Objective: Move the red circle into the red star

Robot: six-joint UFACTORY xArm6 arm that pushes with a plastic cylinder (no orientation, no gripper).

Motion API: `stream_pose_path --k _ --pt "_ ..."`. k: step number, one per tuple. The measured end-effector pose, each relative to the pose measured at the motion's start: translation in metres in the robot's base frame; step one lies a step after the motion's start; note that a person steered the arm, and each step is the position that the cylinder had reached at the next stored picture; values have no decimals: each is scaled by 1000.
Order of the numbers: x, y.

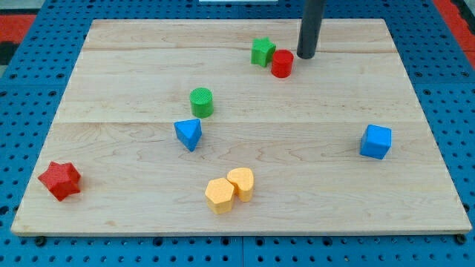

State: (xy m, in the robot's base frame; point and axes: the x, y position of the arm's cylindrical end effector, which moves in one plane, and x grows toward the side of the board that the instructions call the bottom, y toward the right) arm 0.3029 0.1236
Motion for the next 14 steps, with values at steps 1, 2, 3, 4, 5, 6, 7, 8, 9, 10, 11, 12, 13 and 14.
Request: stream_pose_path --k 1,2,3,4,5,6,7,8,9,10,11,12,13,14 --pt "11 -5" --pt "6 -64" --pt "6 -117" --pt "28 -156" --pt "44 -202" --pt "57 -255" --pt "81 -266" --pt "89 -246" --pt "122 -220" --pt "154 -216" --pt "168 -226" --pt "160 -284" --pt "137 -285" --pt "115 -295"
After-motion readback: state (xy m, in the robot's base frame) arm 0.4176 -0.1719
